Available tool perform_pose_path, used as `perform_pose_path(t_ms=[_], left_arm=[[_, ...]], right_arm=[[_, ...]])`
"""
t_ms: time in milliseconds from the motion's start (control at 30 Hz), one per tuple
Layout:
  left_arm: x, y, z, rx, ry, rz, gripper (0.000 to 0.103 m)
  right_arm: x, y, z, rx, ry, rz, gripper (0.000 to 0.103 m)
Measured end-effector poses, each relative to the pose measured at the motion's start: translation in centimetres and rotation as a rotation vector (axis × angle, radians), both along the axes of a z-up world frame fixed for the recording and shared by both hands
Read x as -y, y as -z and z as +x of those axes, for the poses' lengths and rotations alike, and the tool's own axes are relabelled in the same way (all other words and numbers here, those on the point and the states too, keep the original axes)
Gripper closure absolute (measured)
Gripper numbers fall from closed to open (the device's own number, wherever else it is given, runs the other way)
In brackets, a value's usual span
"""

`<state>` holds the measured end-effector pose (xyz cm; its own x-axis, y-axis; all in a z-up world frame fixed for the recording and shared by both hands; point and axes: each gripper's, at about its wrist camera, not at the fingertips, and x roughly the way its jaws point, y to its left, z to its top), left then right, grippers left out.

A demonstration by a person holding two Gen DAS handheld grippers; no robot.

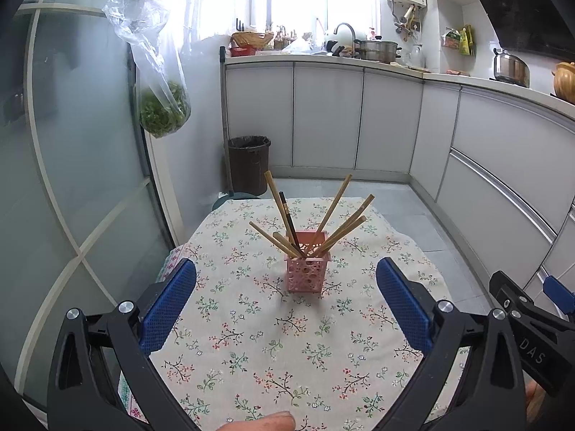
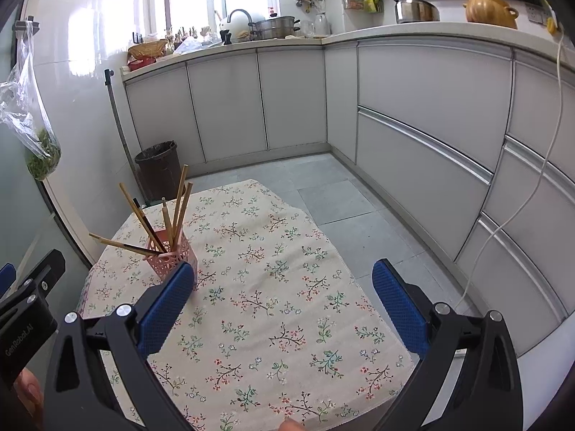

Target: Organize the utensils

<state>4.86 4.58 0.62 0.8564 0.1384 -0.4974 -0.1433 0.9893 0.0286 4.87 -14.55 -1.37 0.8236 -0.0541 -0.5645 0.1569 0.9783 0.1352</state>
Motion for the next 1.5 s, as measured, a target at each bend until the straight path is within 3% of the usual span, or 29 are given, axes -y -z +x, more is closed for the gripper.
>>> perform_pose_path(t_ms=[1200, 1367, 1500], left_arm=[[-0.1, 0.8, 0.6, -0.032, -0.001, -0.011, 0.009], [0.5, 1.2, 0.6, -0.037, 0.016, 0.022, 0.013], [0.6, 1.0, 0.5, -0.039, 0.015, 0.035, 0.011]], right_arm=[[0.0, 1.0, 0.4, -0.047, -0.021, 0.031, 0.006], [0.0, 1.0, 0.3, -0.05, -0.023, 0.032, 0.006], [0.0, 1.0, 0.3, -0.046, -0.021, 0.028, 0.006]])
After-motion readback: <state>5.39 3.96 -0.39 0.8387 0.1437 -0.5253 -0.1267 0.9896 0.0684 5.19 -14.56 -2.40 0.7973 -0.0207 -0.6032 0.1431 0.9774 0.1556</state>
